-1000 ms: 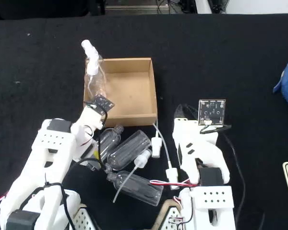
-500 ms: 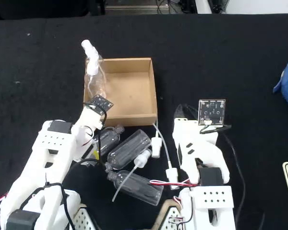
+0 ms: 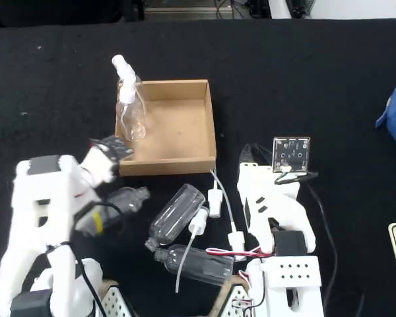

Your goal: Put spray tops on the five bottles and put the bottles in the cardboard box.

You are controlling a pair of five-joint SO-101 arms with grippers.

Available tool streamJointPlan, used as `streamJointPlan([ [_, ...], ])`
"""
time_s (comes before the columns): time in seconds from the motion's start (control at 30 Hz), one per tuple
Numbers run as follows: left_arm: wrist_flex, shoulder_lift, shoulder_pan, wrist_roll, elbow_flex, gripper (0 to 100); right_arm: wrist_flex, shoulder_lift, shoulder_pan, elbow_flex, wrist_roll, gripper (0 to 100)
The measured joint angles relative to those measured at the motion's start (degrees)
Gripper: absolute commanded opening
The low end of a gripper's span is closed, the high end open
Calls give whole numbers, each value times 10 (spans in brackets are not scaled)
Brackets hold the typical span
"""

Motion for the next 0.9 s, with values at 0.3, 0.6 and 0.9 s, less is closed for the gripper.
streamJointPlan([
  [0.3, -58, 0, -227, -194, -7, 30, 0, 0, 0, 0, 0, 15],
  [0.6, -177, 0, -421, -221, 40, 49, 0, 0, 0, 1, 0, 15],
  [0.9, -180, 0, -461, -222, 40, 255, 0, 0, 0, 1, 0, 15],
])
